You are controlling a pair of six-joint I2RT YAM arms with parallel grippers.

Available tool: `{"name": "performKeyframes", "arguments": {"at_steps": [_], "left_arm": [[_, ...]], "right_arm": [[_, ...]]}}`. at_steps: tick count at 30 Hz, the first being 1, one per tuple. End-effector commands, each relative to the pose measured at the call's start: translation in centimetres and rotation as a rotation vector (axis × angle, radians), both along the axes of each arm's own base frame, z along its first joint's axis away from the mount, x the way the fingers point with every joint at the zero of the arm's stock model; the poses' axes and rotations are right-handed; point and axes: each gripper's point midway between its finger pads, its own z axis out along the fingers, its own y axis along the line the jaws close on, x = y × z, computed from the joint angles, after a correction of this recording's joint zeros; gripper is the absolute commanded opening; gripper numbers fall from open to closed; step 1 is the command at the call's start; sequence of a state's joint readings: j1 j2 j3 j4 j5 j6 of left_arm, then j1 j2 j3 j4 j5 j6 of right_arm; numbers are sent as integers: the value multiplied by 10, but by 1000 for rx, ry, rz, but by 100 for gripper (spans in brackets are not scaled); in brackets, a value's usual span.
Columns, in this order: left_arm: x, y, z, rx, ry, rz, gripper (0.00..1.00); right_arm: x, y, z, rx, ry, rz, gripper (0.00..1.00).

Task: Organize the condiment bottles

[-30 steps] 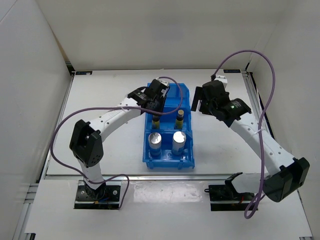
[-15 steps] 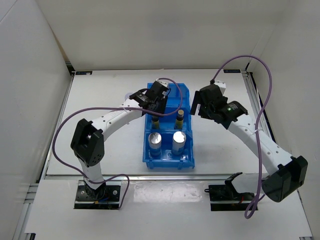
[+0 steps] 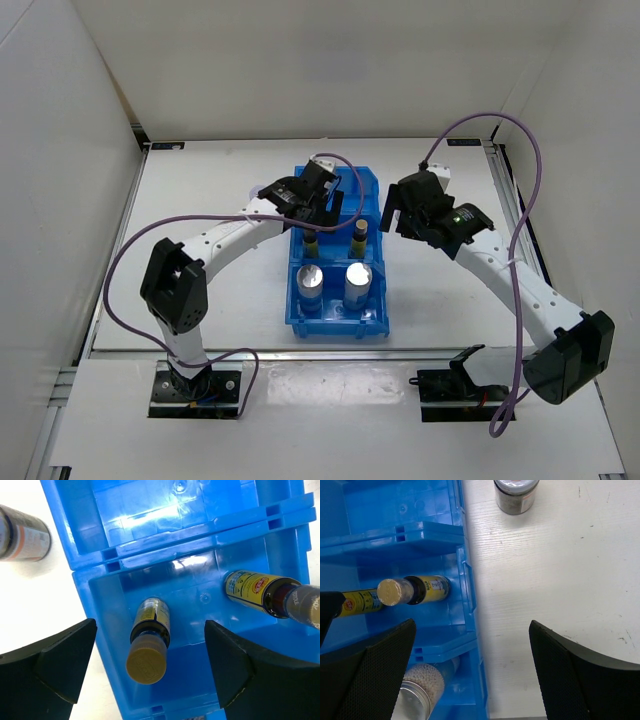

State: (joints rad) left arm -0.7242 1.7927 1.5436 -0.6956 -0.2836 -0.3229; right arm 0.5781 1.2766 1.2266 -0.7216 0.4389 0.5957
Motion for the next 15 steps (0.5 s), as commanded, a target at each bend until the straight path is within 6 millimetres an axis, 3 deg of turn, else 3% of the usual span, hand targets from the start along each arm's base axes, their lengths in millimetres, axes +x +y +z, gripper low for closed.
{"name": "performKeyframes", "arguments": {"at_steps": [1, 4, 8, 9, 11, 12, 13, 14, 15], "left_arm": [[4, 1, 61, -71, -130, 6, 100], [6, 3, 93, -92, -186, 2, 100], [2, 22, 145, -140, -276, 31, 100], [3, 43, 167, -160, -325, 78, 100], [4, 70, 173, -146, -350, 130, 100], [5, 99, 182, -134, -384, 202, 100], [4, 115, 178, -101, -389, 233, 100], [3, 135, 159, -31, -370, 279, 100], [1, 160, 157, -12, -375, 336, 100]], "right_arm": [[5, 3, 5, 17, -32, -7, 96], [4, 2, 1, 12, -24, -7, 96], [10, 4, 2, -20, -28, 24, 97], [11, 5, -2, -38, -13, 32, 97], [18, 3, 9, -64, -32, 29, 100], [23, -4, 9, -107, -30, 20, 100], [27, -10, 10, -124, -23, 13, 100], [35, -12, 20, -124, -45, 8, 100], [41, -20, 12, -144, 2, 18, 100]]}}
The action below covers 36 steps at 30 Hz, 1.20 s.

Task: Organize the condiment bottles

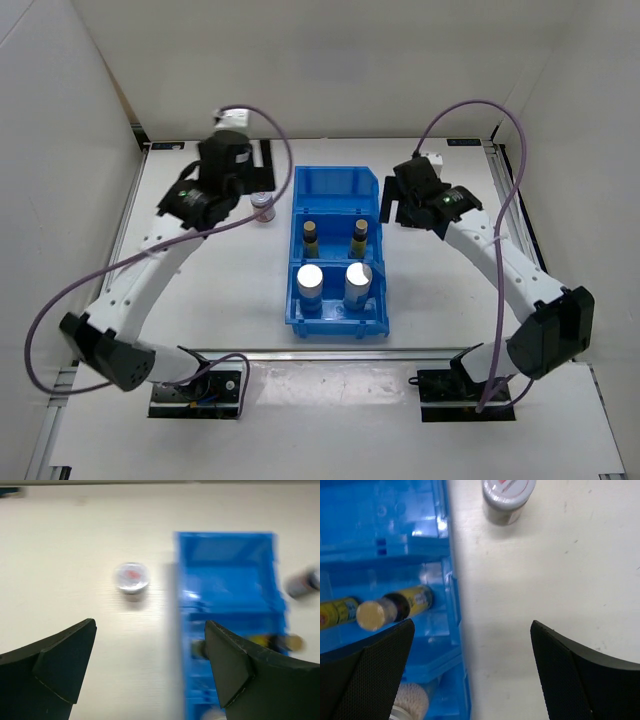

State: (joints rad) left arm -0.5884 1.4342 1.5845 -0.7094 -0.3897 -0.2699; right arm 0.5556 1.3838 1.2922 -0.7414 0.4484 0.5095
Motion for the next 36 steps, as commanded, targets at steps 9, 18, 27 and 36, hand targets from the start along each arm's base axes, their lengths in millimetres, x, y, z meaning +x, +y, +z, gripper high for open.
{"name": "performKeyframes", "arguments": {"at_steps": [9, 18, 27, 36], "left_arm": [[-49, 152, -97, 175, -8, 447, 100], [-57, 163, -113, 192, -100, 472, 100], [-55, 162, -116, 204, -94, 467, 100], [-52, 159, -124, 217, -71, 456, 100]], "right_arm": [[93, -36, 3, -95, 73, -37, 100], [134, -48, -49, -102, 189, -58, 100], [160, -55, -94, -84, 274, -43, 100], [162, -45, -126, -58, 343, -15, 96]]}}
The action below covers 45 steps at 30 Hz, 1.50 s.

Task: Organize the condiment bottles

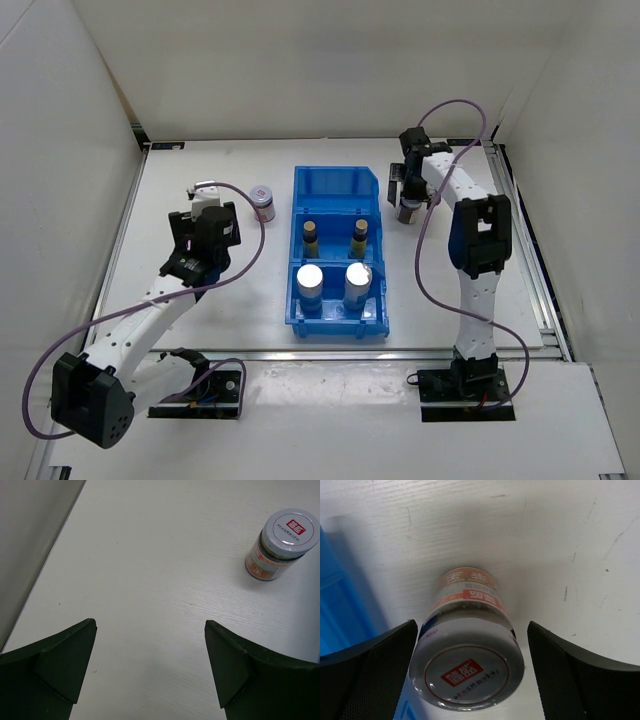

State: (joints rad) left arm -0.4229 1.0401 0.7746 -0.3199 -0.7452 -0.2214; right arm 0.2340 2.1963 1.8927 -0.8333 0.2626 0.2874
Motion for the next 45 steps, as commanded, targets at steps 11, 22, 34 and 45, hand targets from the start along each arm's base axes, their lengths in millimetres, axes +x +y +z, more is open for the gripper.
{"name": "performKeyframes", "arguments": {"at_steps": [11, 22, 34, 45], "left_arm": [[3, -2, 1, 2, -8, -4, 100], [3, -2, 1, 2, -8, -4, 100], [3, -2, 6, -2, -16, -4, 100], [3, -4, 6, 1, -11, -17, 100]], "right_arm": [[2, 2, -10, 80, 19, 11, 36], [0, -4, 38, 71, -79, 2, 0], [-1, 5, 106, 41, -235, 46, 0], [19, 102, 166, 162, -354, 326, 0]]}}
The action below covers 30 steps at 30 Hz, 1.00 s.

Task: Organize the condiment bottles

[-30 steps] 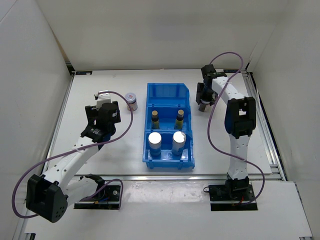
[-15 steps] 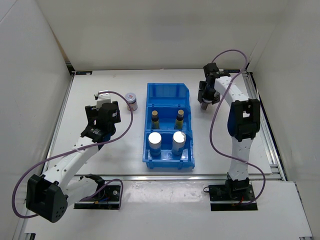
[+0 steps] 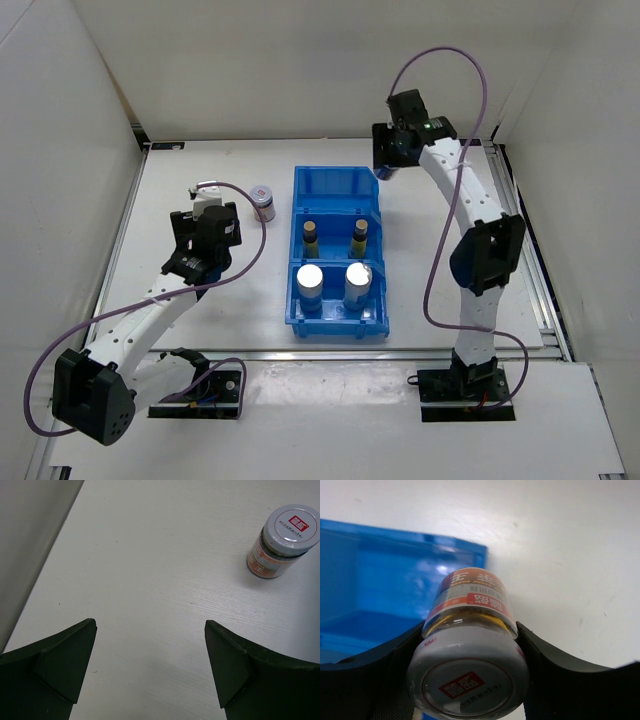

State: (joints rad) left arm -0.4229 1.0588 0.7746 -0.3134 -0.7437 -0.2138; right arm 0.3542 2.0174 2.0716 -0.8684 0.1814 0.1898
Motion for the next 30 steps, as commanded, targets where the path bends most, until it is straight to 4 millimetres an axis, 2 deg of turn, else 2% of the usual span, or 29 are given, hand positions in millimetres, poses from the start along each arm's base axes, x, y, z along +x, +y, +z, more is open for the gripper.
{"name": "performKeyframes", "arguments": {"at_steps": [1, 4, 5, 6, 8, 10, 11, 13, 15, 16, 19, 20, 22, 23, 24, 27, 29, 30], "left_arm": [[1, -3, 10, -10, -25, -13, 100], [0, -2, 12, -14, -34, -13, 100], [0, -2, 12, -14, -34, -13, 100], [1, -3, 14, -17, -42, -13, 100], [1, -3, 14, -18, -42, -13, 100], [1, -4, 14, -22, -40, -21, 100], [1, -4, 14, -22, -40, -21, 100], [1, -4, 14, -22, -40, -21, 100], [1, -4, 16, -25, -48, -21, 100], [1, -4, 16, -25, -48, -21, 100], [1, -4, 16, -25, -48, -21, 100], [1, -4, 16, -25, -48, -21, 100], [1, -6, 16, -30, -47, -29, 100], [1, -6, 16, -30, -47, -29, 100], [1, -6, 16, -30, -47, -29, 100], [1, -7, 15, -34, -45, -37, 100], [2, -7, 13, -30, -36, -37, 100], [1, -7, 11, -27, -28, -36, 100]], "right_arm": [[14, 36, 21, 48, -61, 97, 0], [17, 54, -3, 67, -12, 114, 0], [21, 56, -3, 77, -17, 107, 0], [20, 64, -18, 82, 20, 110, 0], [24, 69, -26, 94, 35, 111, 0], [23, 83, -38, 88, 52, 135, 0], [25, 79, -45, 65, 55, 118, 0], [23, 87, -58, 43, 72, 116, 0], [23, 87, -71, 33, 94, 115, 6], [21, 92, -76, 29, 103, 124, 6], [20, 90, -90, 9, 129, 118, 9], [22, 91, -93, 8, 132, 118, 15], [22, 91, -100, 3, 143, 117, 22], [23, 89, -100, -5, 140, 111, 22], [23, 89, -100, -5, 140, 111, 35], [22, 85, -98, -24, 139, 98, 61], [22, 80, -94, -39, 132, 87, 68], [23, 77, -94, -53, 126, 75, 76]]}}
